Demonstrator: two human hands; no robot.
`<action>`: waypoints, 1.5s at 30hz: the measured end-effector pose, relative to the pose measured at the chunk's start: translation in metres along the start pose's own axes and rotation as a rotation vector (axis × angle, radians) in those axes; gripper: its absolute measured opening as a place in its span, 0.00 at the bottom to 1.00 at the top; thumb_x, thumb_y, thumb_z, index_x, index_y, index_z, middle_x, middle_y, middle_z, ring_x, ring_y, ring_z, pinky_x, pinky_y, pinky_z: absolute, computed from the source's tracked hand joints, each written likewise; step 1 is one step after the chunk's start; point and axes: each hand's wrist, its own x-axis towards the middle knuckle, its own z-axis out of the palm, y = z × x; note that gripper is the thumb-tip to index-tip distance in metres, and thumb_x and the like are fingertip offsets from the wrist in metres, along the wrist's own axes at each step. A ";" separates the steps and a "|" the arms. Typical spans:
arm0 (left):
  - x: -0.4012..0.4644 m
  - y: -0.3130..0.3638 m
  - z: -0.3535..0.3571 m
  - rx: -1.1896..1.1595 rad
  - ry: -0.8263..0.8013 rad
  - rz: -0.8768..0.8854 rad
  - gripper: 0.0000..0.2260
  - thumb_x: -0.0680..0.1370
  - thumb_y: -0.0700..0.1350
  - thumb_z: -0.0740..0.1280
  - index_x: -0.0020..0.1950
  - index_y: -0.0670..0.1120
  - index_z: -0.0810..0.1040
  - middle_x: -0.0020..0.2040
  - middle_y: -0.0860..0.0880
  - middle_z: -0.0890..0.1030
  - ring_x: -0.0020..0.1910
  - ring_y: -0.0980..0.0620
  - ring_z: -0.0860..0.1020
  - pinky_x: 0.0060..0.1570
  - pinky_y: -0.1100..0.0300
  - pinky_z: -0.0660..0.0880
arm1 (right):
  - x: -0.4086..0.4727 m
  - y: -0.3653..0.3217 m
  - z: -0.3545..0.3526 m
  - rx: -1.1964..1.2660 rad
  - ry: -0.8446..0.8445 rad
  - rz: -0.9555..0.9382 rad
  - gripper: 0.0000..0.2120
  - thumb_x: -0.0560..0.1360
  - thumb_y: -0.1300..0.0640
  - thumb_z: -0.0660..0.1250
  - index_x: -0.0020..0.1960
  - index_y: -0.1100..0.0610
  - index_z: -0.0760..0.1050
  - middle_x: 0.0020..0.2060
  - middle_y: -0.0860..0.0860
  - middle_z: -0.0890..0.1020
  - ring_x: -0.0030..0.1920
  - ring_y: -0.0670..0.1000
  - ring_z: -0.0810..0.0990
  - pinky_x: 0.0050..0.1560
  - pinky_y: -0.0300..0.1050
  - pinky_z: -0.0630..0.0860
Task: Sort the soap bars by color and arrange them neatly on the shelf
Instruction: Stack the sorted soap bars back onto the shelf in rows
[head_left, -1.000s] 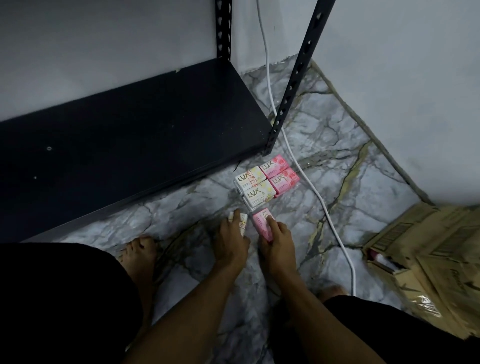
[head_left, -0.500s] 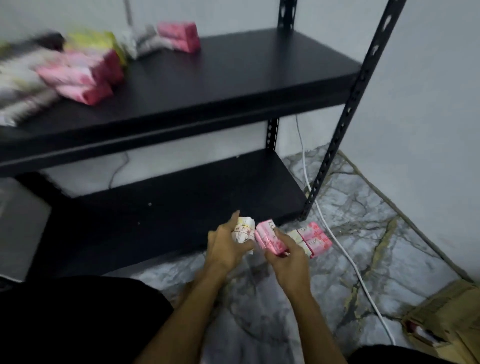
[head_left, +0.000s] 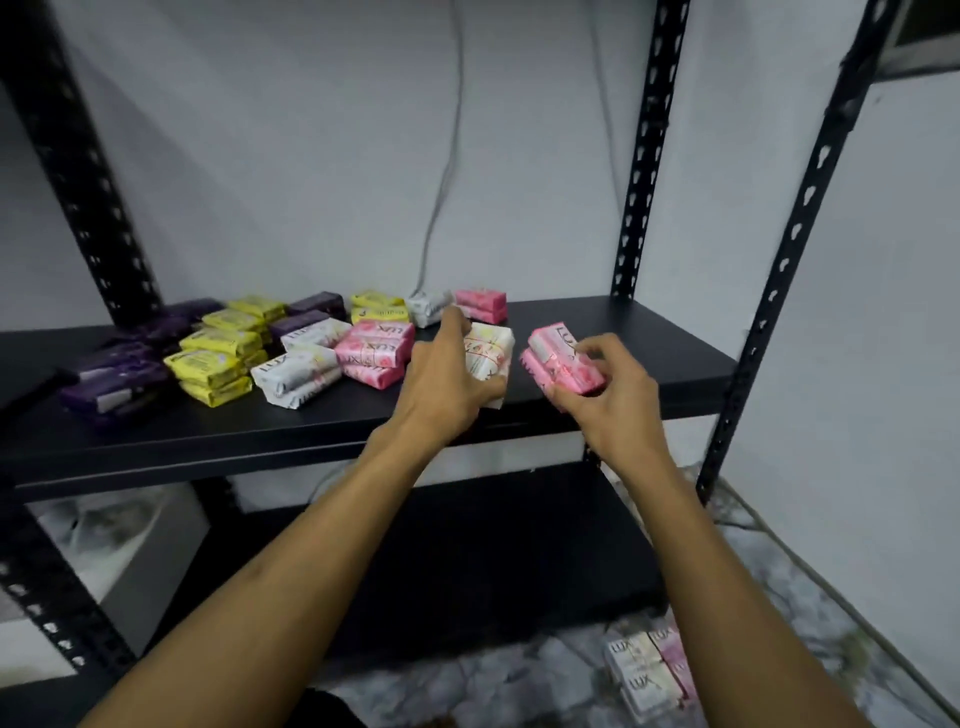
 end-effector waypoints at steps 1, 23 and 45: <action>0.010 -0.004 -0.002 0.051 -0.020 -0.020 0.23 0.71 0.46 0.77 0.58 0.49 0.67 0.49 0.48 0.78 0.39 0.57 0.75 0.29 0.67 0.68 | 0.013 0.000 0.006 -0.041 -0.027 0.005 0.18 0.69 0.56 0.79 0.51 0.48 0.73 0.47 0.48 0.83 0.42 0.46 0.82 0.39 0.44 0.81; 0.111 -0.056 0.043 0.579 -0.093 -0.002 0.12 0.81 0.49 0.64 0.61 0.45 0.75 0.56 0.41 0.79 0.60 0.40 0.74 0.50 0.49 0.72 | 0.130 0.056 0.069 -0.218 -0.269 -0.060 0.16 0.71 0.55 0.77 0.56 0.54 0.77 0.56 0.48 0.81 0.49 0.48 0.78 0.44 0.33 0.71; 0.178 -0.079 0.049 0.888 0.038 -0.098 0.23 0.78 0.53 0.67 0.68 0.43 0.71 0.65 0.42 0.74 0.66 0.41 0.67 0.63 0.50 0.64 | 0.184 0.071 0.118 -0.146 -0.308 -0.099 0.35 0.73 0.47 0.74 0.76 0.48 0.63 0.65 0.52 0.71 0.65 0.51 0.72 0.62 0.40 0.68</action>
